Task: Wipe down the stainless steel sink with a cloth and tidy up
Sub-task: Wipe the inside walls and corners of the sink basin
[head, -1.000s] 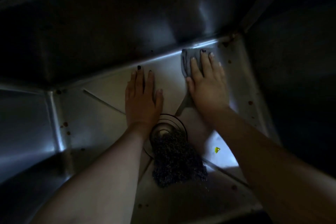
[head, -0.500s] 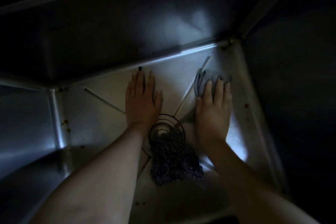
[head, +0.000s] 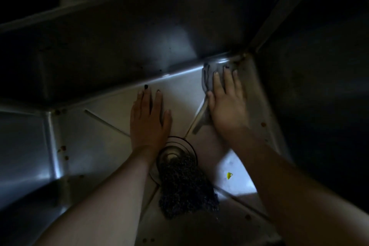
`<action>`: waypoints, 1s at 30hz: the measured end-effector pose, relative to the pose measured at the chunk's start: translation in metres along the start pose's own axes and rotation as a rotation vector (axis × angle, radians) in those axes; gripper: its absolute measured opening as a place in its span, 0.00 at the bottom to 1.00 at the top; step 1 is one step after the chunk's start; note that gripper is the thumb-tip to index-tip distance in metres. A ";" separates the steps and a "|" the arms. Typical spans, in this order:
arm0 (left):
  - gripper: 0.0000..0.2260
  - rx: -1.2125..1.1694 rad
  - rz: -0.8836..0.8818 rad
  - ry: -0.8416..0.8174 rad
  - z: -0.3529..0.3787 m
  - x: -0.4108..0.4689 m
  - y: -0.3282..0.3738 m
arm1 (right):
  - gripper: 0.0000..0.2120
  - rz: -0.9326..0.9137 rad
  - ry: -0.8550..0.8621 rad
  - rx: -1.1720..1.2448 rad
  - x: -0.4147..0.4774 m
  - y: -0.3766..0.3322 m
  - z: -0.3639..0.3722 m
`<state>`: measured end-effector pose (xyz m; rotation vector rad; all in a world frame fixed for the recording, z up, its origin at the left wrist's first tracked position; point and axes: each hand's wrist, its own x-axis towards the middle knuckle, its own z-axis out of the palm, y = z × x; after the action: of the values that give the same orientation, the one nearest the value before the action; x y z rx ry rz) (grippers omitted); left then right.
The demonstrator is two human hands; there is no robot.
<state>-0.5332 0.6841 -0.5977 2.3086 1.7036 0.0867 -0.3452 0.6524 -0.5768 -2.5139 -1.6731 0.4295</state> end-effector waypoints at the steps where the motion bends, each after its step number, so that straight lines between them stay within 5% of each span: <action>1: 0.27 -0.003 -0.002 0.002 0.000 -0.001 0.000 | 0.25 0.008 0.001 -0.019 0.008 0.004 -0.003; 9: 0.24 -0.014 0.019 0.024 -0.001 -0.001 0.001 | 0.25 0.131 0.024 -0.107 0.020 0.011 -0.009; 20: 0.25 -0.036 0.008 0.028 -0.002 -0.001 0.002 | 0.24 0.285 0.064 0.078 -0.060 -0.005 0.011; 30: 0.25 -0.024 0.001 0.030 -0.001 0.000 0.003 | 0.26 -0.038 -0.048 -0.002 -0.033 -0.014 0.016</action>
<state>-0.5307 0.6833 -0.5960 2.3017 1.7066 0.1426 -0.3742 0.6263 -0.5831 -2.4885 -1.7353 0.4883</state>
